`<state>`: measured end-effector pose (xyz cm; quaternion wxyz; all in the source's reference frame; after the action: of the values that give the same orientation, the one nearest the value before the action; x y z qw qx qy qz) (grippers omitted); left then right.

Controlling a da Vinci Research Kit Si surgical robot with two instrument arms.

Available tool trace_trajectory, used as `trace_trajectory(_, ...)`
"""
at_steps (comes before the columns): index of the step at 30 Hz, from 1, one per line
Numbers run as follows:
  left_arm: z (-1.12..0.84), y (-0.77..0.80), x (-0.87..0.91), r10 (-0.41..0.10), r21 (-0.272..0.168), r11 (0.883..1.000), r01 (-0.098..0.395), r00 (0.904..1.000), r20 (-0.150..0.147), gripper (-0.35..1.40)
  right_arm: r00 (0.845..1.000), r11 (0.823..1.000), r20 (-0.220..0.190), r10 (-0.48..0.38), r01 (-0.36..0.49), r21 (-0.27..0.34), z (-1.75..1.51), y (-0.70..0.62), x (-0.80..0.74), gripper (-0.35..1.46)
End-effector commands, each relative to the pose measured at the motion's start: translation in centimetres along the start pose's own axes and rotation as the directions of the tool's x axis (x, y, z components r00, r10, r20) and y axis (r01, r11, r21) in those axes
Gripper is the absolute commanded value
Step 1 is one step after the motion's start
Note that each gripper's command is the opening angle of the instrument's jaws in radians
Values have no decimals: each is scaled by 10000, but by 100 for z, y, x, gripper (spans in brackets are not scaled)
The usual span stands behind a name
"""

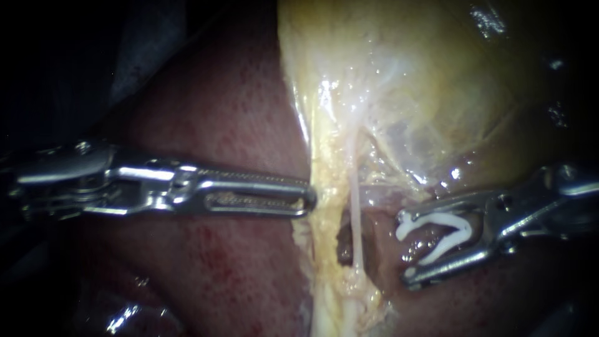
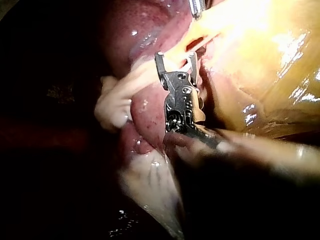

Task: Clipping first clip left tube

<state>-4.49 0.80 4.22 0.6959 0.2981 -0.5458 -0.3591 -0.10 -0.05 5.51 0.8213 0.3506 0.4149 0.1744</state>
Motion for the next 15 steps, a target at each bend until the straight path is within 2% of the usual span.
trace_trajectory(1, -4, -3, 1, -10, 38, 10000, 10, 10000, 1, -35, 10000, 10000, 9, 9, -9, -13, 2, 0, 0, 50)
trace_trajectory(7, -27, -15, 1, -89, 102, 9999, 89, 10000, -13, -35, 10000, 10000, -8, 34, -34, -70, 13, -2, 5, 50)
trace_trajectory(15, -27, -25, -1, -98, 109, 9999, 99, 10000, -13, -35, 10000, 9998, -34, -16, 16, -174, 40, -5, 1, 50)
